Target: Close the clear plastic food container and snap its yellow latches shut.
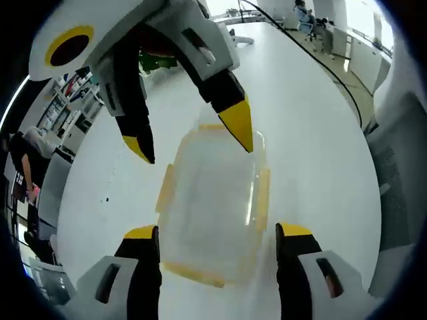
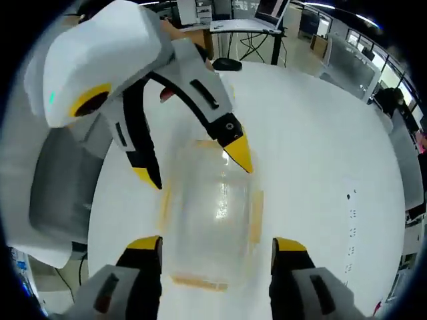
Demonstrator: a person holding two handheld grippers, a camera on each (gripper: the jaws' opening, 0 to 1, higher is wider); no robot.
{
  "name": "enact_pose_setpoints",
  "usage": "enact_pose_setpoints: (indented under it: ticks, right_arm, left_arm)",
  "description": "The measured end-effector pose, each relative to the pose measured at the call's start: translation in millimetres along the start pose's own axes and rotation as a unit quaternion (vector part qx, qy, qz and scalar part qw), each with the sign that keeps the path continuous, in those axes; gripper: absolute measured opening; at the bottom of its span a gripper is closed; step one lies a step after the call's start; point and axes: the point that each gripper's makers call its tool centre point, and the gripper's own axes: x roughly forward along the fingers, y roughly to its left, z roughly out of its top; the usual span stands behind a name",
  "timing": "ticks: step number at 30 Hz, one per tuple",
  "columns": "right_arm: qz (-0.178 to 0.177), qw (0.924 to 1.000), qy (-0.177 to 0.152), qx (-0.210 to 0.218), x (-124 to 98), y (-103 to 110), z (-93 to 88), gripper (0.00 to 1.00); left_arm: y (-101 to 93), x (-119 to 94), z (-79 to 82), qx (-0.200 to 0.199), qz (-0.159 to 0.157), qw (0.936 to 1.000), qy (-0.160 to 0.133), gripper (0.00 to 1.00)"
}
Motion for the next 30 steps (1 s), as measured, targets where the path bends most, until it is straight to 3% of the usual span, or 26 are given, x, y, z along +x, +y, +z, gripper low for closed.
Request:
enact_pose_setpoints:
  ticks: [4, 12, 16, 30]
  right_arm:
    - [-0.015, 0.9999, -0.004, -0.002, 1.8, 3.2, -3.6, 0.69]
    - [-0.043, 0.999, -0.012, 0.01, 6.2, 10.8, -12.1, 0.73]
    - [-0.064, 0.9977, -0.012, 0.016, 10.2, 8.4, -16.9, 0.73]
    - [-0.079, 0.9968, -0.001, 0.014, 26.7, 8.7, -26.2, 0.72]
  left_arm:
    - [2.0, 3.6, -6.9, 0.01, -0.006, 0.9999, 0.012, 0.79]
    - [10.9, 10.7, -15.9, 0.014, -0.009, 0.9994, 0.029, 0.83]
    - [11.0, 13.5, -16.1, 0.018, -0.017, 0.9991, 0.035, 0.83]
    - [8.3, 28.1, -24.0, 0.033, -0.037, 0.9972, 0.057, 0.82]
